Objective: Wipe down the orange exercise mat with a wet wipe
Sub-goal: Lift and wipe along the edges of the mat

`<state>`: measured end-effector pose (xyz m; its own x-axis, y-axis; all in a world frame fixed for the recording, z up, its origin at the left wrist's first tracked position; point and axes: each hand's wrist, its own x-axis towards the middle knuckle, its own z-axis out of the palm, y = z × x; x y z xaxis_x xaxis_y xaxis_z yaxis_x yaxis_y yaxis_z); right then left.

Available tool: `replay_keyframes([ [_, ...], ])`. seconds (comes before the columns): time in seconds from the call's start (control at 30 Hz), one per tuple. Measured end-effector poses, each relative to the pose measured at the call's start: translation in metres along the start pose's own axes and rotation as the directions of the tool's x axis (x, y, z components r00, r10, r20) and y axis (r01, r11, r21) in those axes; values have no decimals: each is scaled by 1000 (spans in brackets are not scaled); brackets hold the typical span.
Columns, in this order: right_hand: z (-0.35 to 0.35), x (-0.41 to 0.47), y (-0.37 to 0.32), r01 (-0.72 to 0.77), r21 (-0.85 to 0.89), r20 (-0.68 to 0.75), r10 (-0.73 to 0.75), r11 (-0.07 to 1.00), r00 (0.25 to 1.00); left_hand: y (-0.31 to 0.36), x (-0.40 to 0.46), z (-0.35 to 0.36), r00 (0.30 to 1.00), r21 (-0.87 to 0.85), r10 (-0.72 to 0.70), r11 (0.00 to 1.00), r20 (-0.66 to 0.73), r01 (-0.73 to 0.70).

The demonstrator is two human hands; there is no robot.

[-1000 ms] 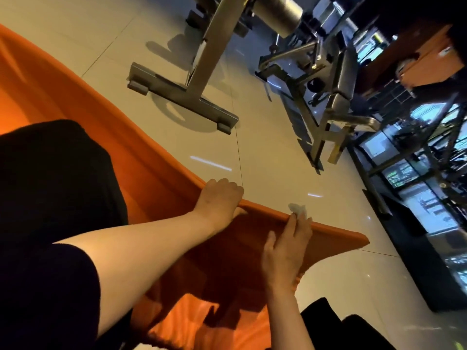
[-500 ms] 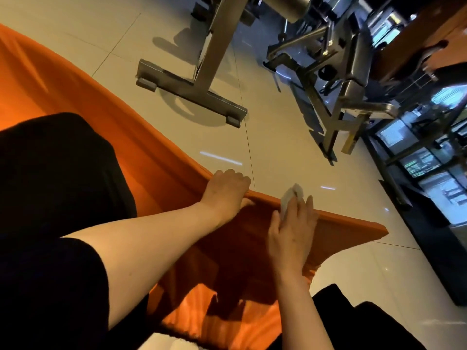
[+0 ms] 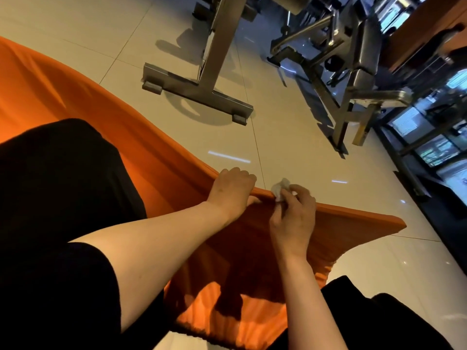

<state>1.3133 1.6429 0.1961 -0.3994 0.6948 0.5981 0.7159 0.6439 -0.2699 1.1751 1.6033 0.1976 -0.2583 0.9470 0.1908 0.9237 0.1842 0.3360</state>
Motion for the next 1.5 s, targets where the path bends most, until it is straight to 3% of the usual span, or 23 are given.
replay_keyframes([
  [0.13, 1, 3, -6, 138, 5, 63, -138, 990, 988, -1, -1, 0, 1000, 5, 19, 1000, 10, -19],
  [0.3, -20, 9, 24, -157, -29, -162, 150, 987, 975, -2, -1, 0, 999, -10, 44, 999, -4, -44],
  [0.37, -17, 6, 18, -143, -77, -96, 135, 987, 986, -3, -1, 1, 999, -6, 39, 999, -5, -39],
  [0.47, 4, -5, -8, 53, -69, 93, -46, 996, 995, -3, 0, 0, 1000, -1, 23, 1000, 9, -23],
  [0.53, 10, -11, -19, 100, -58, 156, -90, 993, 984, -2, 0, 0, 1000, 0, 15, 1000, 23, -15],
  [0.73, 16, -7, -11, 207, -132, 192, -180, 969, 965, 1, -2, 1, 1000, 7, -7, 1000, 10, 7],
  [0.9, 21, -1, 3, 151, -104, 230, -124, 983, 965, -10, -2, 8, 994, 17, 104, 994, 32, -105],
  [0.97, 22, -1, 15, 147, -103, 203, -123, 984, 971, -28, 4, 2, 996, 97, 88, 991, 20, -90],
  [1.07, 24, -2, 28, 97, -85, 144, -84, 992, 986, -69, 12, -5, 992, 216, -122, 970, 28, 113],
  [1.13, 27, -3, 34, 71, -65, 119, -62, 995, 991, -90, 12, -3, 981, 227, -188, 958, 44, 174],
  [1.43, 39, -5, 29, -166, -18, -82, 164, 986, 983, -75, -2, -2, 1000, 282, -16, 959, -22, 22],
  [1.5, 43, -6, 12, -119, 30, -70, 121, 992, 990, -64, -7, -2, 999, 283, -2, 959, -38, 13],
])
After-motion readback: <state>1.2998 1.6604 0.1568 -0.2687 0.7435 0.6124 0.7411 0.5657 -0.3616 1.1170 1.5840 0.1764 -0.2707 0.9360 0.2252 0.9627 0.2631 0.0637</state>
